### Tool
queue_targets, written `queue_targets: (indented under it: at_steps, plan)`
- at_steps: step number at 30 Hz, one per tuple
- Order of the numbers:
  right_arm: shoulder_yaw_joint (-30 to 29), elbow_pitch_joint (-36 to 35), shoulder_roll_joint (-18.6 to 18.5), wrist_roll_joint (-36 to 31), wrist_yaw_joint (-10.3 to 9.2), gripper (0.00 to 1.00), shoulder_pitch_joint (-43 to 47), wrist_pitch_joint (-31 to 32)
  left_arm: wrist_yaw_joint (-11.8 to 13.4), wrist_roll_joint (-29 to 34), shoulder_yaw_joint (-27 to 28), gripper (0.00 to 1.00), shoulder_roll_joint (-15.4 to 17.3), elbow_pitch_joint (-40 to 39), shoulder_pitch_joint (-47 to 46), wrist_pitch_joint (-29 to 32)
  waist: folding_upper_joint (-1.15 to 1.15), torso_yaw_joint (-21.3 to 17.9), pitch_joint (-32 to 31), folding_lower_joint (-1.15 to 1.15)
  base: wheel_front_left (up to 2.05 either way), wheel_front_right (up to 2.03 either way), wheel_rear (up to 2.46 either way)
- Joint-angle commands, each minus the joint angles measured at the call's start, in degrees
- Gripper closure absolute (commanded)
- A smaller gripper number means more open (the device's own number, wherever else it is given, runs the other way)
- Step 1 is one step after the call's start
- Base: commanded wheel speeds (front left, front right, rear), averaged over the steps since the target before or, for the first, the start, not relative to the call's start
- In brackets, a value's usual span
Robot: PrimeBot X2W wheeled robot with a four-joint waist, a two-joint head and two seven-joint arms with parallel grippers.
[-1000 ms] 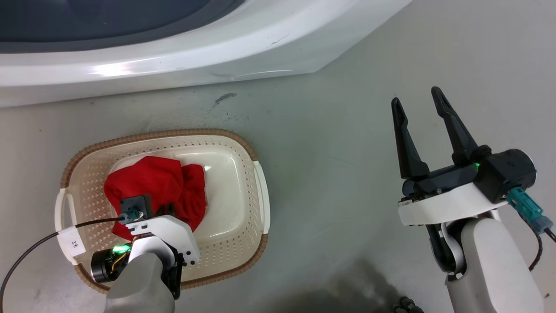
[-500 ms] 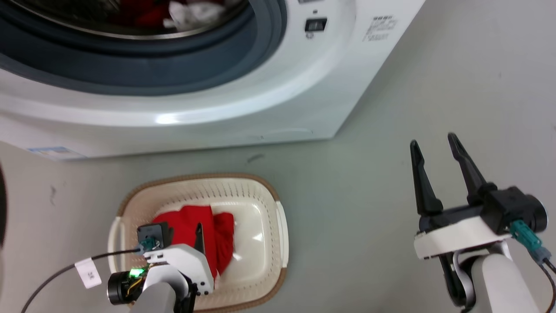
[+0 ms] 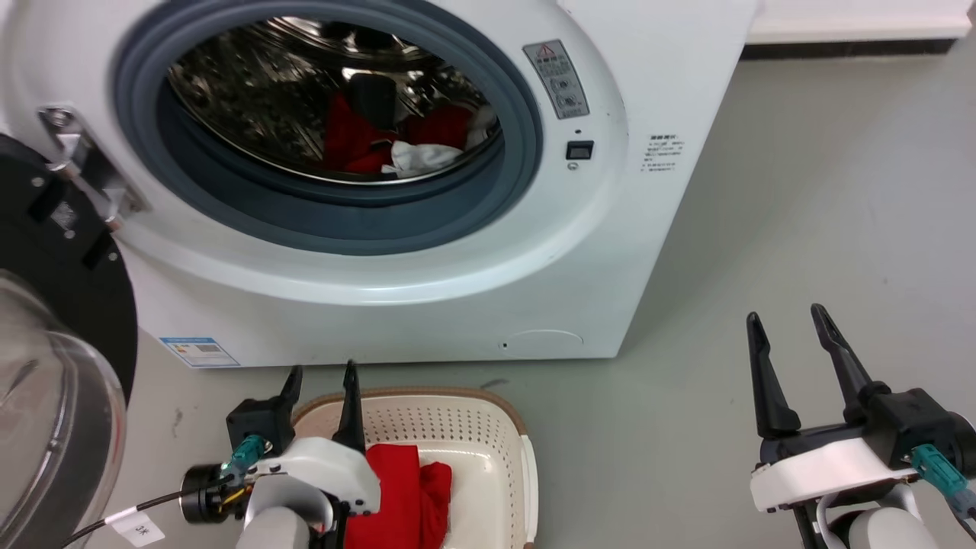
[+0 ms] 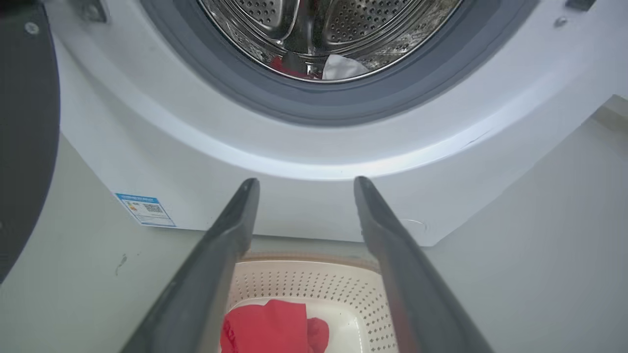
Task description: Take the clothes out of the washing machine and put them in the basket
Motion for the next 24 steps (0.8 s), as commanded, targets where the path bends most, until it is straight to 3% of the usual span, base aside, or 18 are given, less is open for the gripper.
queue_targets:
  at_steps: [1, 7, 13, 18, 24]
  plan:
    - [-0.4, -0.6, 0.0, -0.1, -0.04, 0.0, 1.1, 0.3, 0.7, 0.5, -0.6, 0.0, -0.1, -3.3, 1.1, -0.1, 0.0, 1.1, -1.3, 0.02, 0.0, 0.0, 0.0]
    - [-1.4, -2.5, 0.0, -0.4, -0.04, 0.0, 2.2, 1.5, 2.3, 2.5, -2.0, 0.0, -0.1, -12.9, 1.8, -0.1, 0.0, 1.9, -1.8, 0.02, 0.0, 0.0, 0.0]
    - [-1.8, -3.9, 0.0, -0.2, -0.04, 0.0, 2.8, 2.1, 2.3, 3.9, -2.0, 0.0, -0.1, -15.4, -0.5, -0.1, 0.0, 1.9, -2.1, 0.02, 0.0, 0.0, 0.0]
    - [-1.5, -5.2, 0.0, 0.3, -0.04, 0.0, 2.7, 2.5, 1.6, 3.7, -1.0, 0.0, -0.1, -13.3, -5.0, -0.1, 0.0, 1.3, -1.1, 0.02, 0.0, 0.0, 0.0]
    - [-0.7, -6.7, 0.0, 0.7, -0.04, 0.0, 1.1, 2.6, -0.3, 2.5, 0.3, 0.0, 0.7, -3.5, -14.6, -0.1, 0.0, -0.2, 2.3, 0.02, 0.0, 0.0, 0.0]
